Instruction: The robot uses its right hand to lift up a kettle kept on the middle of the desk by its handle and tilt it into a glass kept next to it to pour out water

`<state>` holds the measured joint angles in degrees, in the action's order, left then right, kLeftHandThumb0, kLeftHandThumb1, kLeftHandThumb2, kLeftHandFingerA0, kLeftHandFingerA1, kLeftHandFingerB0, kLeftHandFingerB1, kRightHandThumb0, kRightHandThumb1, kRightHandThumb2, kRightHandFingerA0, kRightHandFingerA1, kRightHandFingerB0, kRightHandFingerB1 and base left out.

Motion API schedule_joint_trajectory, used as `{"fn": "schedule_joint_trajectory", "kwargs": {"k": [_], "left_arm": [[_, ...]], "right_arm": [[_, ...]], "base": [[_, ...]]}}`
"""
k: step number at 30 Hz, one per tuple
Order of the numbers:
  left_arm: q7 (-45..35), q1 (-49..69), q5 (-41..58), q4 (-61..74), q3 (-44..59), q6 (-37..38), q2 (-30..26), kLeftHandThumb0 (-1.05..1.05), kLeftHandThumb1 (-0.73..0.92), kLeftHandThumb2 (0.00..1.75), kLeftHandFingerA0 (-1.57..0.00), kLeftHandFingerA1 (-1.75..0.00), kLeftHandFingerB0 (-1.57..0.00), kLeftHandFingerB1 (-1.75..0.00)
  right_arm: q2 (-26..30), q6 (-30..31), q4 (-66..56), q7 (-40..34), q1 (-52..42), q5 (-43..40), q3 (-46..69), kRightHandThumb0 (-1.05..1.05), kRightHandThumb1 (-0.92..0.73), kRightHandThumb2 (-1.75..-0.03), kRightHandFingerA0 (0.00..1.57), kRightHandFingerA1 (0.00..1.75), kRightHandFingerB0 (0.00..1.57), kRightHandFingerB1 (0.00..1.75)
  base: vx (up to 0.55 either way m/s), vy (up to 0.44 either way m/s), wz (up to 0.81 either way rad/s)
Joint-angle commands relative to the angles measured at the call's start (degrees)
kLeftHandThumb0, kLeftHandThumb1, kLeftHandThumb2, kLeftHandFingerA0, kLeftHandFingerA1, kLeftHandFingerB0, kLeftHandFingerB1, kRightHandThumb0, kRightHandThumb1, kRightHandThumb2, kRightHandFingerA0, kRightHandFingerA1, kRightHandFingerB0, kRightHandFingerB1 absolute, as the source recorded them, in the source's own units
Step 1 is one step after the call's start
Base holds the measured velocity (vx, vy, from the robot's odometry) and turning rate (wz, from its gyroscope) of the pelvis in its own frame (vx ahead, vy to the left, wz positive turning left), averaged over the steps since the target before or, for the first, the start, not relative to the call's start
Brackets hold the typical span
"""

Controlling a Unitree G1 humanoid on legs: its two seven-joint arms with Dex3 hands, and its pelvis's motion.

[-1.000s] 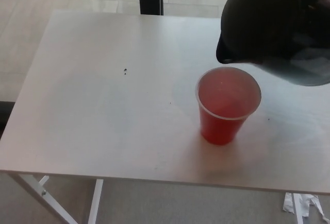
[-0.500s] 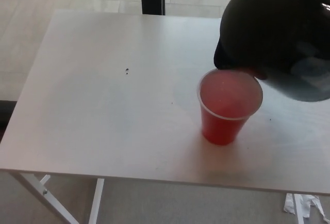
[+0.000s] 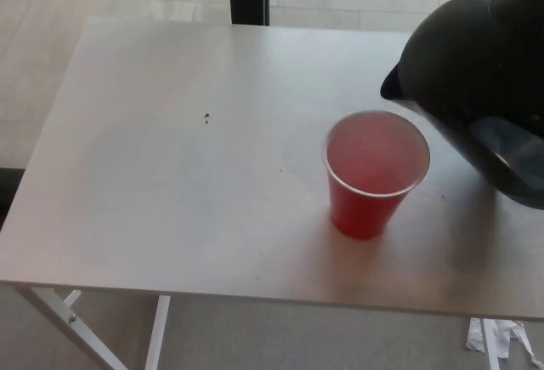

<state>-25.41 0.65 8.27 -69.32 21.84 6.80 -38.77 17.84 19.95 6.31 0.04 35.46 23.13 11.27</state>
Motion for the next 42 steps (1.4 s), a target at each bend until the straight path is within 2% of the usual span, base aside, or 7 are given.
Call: {"fn": "schedule_joint_trajectory", "kwargs": {"k": [1, 9, 10, 15, 29, 30, 42], "left_arm": [[0.62, 0.61, 0.21, -0.41, 0.28, 2.00, -0.71, -0.79, 0.65, 1.04, -0.58, -0.63, -0.38, -0.56], [0.33, 0.35, 0.61, -0.54, 0.48, -0.11, -0.82, -0.77, 0.66, 1.04, -0.56, -0.61, -0.39, -0.55], [0.28, 0.45, 0.61, -0.50, 0.48, 0.06, -0.78, -0.77, 0.83, 0.65, -0.62, -0.50, -0.43, -0.42], [-0.04, 0.20, 0.81, -0.61, 0.59, -0.53, -0.76, -0.79, 0.67, 1.05, -0.60, -0.63, -0.39, -0.55], [0.31, 0.82, 1.19, -0.78, 1.45, -0.83, -0.04, -0.81, 0.84, 0.65, -0.59, -0.47, -0.42, -0.40], [0.63, 0.95, 1.14, -0.71, 1.51, -0.59, 0.08, -0.79, 0.66, 1.06, -0.55, -0.60, -0.37, -0.54], [0.72, 2.12, -0.07, -0.30, 0.63, 1.14, 0.05, -0.81, 0.70, 1.07, -0.55, -0.60, -0.35, -0.53]], "right_arm": [[-2.15, 0.98, -0.57, -4.27, -1.27, -5.56, 5.02, -0.18, -0.56, -0.84, 0.85, 1.75, 0.74, 1.47], [-8.17, 1.98, -1.47, -5.42, -0.91, -11.83, 11.83, -0.16, -0.48, -0.98, 0.95, 1.75, 0.82, 1.45], [-8.22, 2.27, -1.34, -5.66, -0.90, -11.81, 12.01, -0.15, -0.48, -0.98, 0.96, 1.75, 0.82, 1.47], [-9.85, -1.92, 0.05, -6.50, -2.80, -15.72, 14.95, -0.16, -0.36, -1.21, 1.29, 1.46, 1.10, 1.32], [-12.57, -5.39, 0.25, -9.06, -8.64, -22.27, 17.20, -0.12, -0.31, -1.31, 1.00, 1.75, 0.83, 1.60], [-12.92, -6.96, 0.79, -8.51, -10.27, -23.22, 17.80, -0.13, -0.29, -1.35, 1.04, 1.75, 0.88, 1.54], [-12.36, -8.05, -0.25, -7.14, -20.31, -25.00, 16.32, -0.17, -0.38, -1.23, 1.33, 1.51, 1.04, 1.31]], "base": [[0.00, 0.000, 0.00], [0.00, 0.000, 0.00], [0.00, 0.000, 0.00], [0.00, 0.000, 0.00], [0.00, 0.000, 0.00], [0.00, 0.000, 0.00], [0.00, 0.000, 0.00]]}}
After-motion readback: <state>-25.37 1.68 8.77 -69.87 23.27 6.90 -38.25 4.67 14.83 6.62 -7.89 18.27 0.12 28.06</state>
